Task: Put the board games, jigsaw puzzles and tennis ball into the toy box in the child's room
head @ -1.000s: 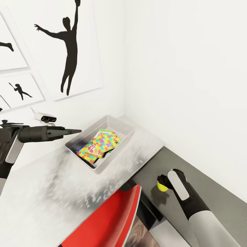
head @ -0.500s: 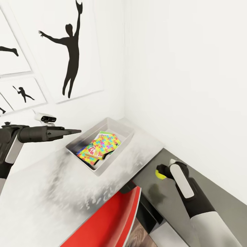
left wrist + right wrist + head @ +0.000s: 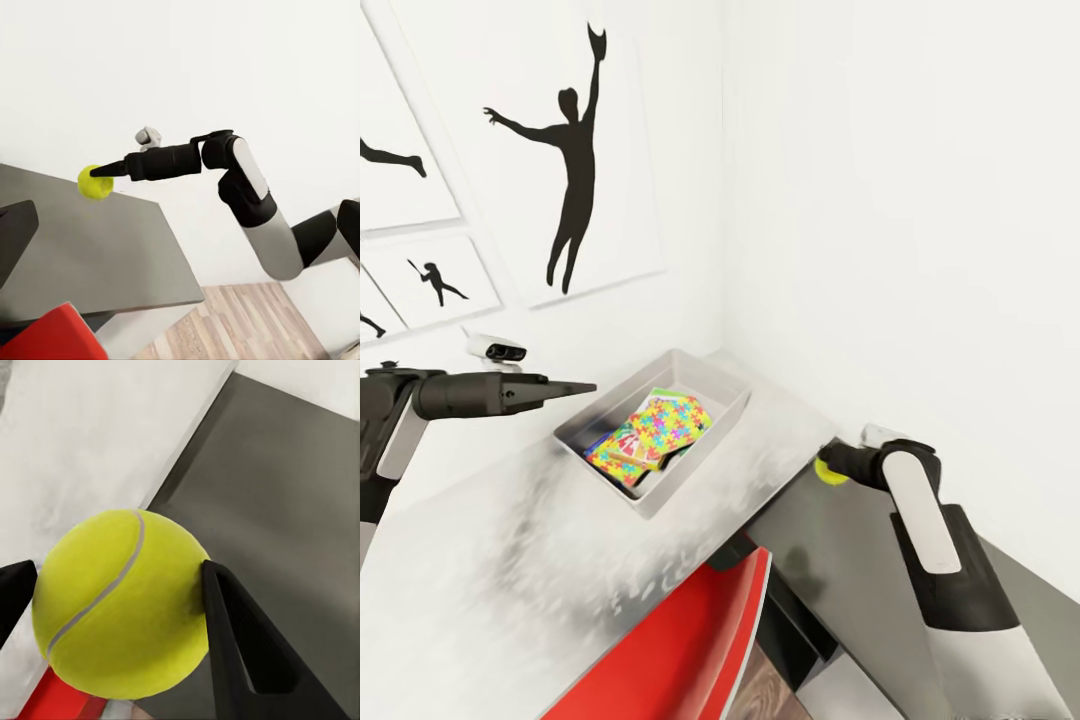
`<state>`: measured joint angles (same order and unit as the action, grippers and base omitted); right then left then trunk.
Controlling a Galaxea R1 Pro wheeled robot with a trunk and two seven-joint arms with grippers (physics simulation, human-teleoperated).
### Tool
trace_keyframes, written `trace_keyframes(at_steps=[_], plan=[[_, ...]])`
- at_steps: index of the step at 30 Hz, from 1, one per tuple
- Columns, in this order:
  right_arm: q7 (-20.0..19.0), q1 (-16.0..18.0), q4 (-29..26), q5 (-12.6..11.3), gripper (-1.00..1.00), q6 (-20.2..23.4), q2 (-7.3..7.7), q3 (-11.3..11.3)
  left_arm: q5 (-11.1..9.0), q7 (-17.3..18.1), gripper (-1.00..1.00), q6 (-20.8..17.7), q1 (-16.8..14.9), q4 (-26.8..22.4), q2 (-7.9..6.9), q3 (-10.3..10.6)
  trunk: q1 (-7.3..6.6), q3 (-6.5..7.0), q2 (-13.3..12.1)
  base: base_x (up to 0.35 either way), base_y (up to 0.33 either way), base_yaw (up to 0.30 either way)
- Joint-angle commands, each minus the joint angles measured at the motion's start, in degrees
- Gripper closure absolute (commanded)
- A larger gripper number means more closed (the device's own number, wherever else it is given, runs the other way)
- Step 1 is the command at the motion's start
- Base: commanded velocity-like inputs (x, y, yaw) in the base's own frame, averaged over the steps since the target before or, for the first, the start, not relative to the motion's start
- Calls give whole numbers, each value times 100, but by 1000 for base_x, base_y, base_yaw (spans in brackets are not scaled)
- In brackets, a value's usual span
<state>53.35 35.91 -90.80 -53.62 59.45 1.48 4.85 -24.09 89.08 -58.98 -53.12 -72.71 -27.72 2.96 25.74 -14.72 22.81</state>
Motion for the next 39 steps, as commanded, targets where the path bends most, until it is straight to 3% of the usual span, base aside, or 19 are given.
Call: trace_keyframes(at_steps=[1,6,11,16,19,22,28,32,39], plan=[[77,27,-9,-65,100,13,-26,12,5,22,-100,-61,-6,5,-6,9,4,-2,11,0,0,0],[79,319,-16,-77,100,55,-343,66,17,22,-100,-54,-6,21,0,7,4,45,11,0,0,0],[79,937,-17,-88,100,55,-747,549,19,22,-100,-53,-6,25,11,-3,4,91,11,0,0,0],[78,1313,-15,-107,100,55,-1134,658,18,22,-100,-53,-6,23,12,-22,4,138,11,0,0,0],[72,1454,-10,-131,100,55,-1148,675,18,22,-100,-53,-6,24,24,-17,4,166,11,0,0,0],[62,1611,12,-307,100,55,-1148,737,18,22,-100,-53,-6,23,46,-8,4,194,11,0,0,0],[36,1663,67,-1084,100,14,-1148,1439,18,22,-100,-53,-6,20,48,-28,4,250,11,0,0,0],[21,1654,147,-1172,100,-1,-1148,1783,18,22,-100,-53,-6,20,41,-16,4,287,11,0,0,0],[35,1632,167,-1189,100,-22,-1148,1883,33,26,-100,-42,-6,20,29,-15,4,317,11,0,0,42]])
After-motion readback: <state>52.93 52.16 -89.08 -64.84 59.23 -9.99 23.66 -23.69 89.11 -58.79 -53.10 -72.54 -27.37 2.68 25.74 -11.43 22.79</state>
